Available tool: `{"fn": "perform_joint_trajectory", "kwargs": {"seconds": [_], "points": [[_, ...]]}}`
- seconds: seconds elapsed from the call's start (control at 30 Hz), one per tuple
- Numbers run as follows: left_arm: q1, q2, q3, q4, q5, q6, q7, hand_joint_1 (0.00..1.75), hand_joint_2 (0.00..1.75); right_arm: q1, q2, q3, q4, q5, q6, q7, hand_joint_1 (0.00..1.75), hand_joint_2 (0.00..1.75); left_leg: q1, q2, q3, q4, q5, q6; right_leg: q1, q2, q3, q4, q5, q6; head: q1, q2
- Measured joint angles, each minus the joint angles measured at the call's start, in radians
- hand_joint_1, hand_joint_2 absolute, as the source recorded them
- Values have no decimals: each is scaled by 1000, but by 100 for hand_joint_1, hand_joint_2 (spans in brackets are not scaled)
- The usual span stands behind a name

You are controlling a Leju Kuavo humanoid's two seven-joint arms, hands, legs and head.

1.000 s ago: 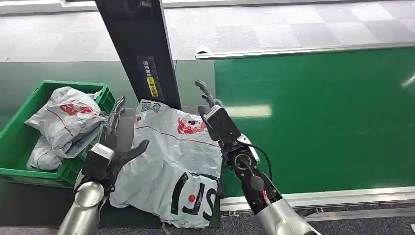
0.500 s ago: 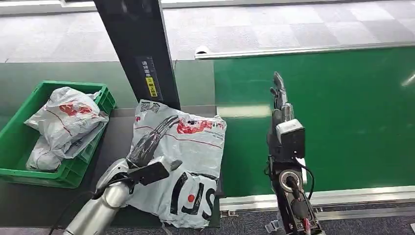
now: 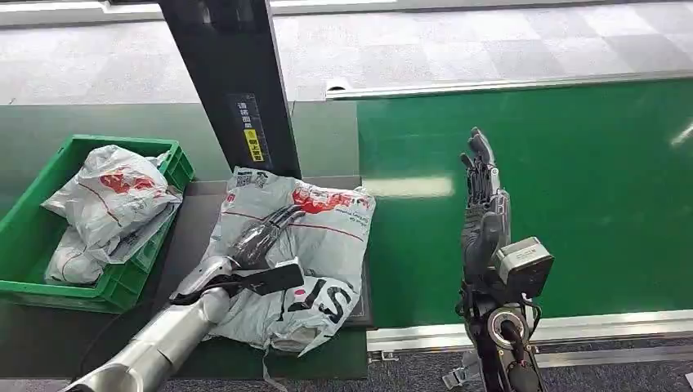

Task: Moved the parcel from conveyor to table for the left to box.

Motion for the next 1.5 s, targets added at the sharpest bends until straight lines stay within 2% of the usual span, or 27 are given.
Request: {"fn": "perform_joint_trajectory", "kwargs": {"seconds": [0.03, 0.07, 0.3, 0.53, 0.73, 0.97, 1.13, 1.27, 1.5], "points": [[-18, -4, -4, 28, -2, -4, 1, 0, 175, -2, 0, 0, 0, 0, -2, 2, 0, 0, 0, 0, 1, 0, 0, 0, 0, 0, 1, 0, 0, 0, 0, 0], [-35, -9, -7, 63, -6, -12, 1, 175, 175, -3, -1, 1, 0, 1, -4, 3, 0, 0, 0, 0, 1, 0, 0, 0, 0, 0, 2, 0, 0, 0, 0, 0], [-67, -28, -7, 160, 2, 24, -57, 175, 175, -9, -2, 3, 0, 1, -21, 4, 0, 0, 0, 0, 7, -1, 1, 1, 0, 0, 7, 0, 1, 0, 0, 0], [-35, -22, -6, 104, 34, 43, -105, 175, 175, -8, -2, 3, 9, 1, -25, 4, 0, 0, 0, 0, 7, 0, 2, 1, 0, 0, 7, 0, 2, 1, 0, 0], [57, 4, -6, -87, 113, 43, -142, 175, 175, -7, -3, -3, 15, 6, -40, 4, 0, 0, 0, 0, 1, 0, 2, 1, 0, 0, 1, 0, 2, 1, 0, 0], [173, 71, 25, -483, 297, 20, -174, 175, 175, 21, -8, -34, 12, 9, -71, 3, 0, 0, 0, 0, -3, 0, 2, 1, 0, 0, -3, 0, 2, 1, 0, 0], [280, 111, 112, -769, 357, 35, -238, 175, 175, 88, -10, -67, -29, 24, -81, -8, 0, 0, 0, 1, -5, 0, 2, 1, 0, 0, -6, 0, 2, 0, 0, 0], [352, 114, 210, -939, 302, 150, -258, 175, 175, 139, -10, -95, -69, 41, -81, -17, 0, 0, 0, 0, -7, 0, 2, 1, 0, 0, -7, 0, 2, 0, 0, 0], [307, 115, 395, -980, 331, 173, -195, 175, 175, 178, -4, -111, -109, 53, -81, -19, 0, 0, 0, 0, -6, 0, 4, 1, 0, 0, -7, 0, 3, 0, 0, 0]]}}
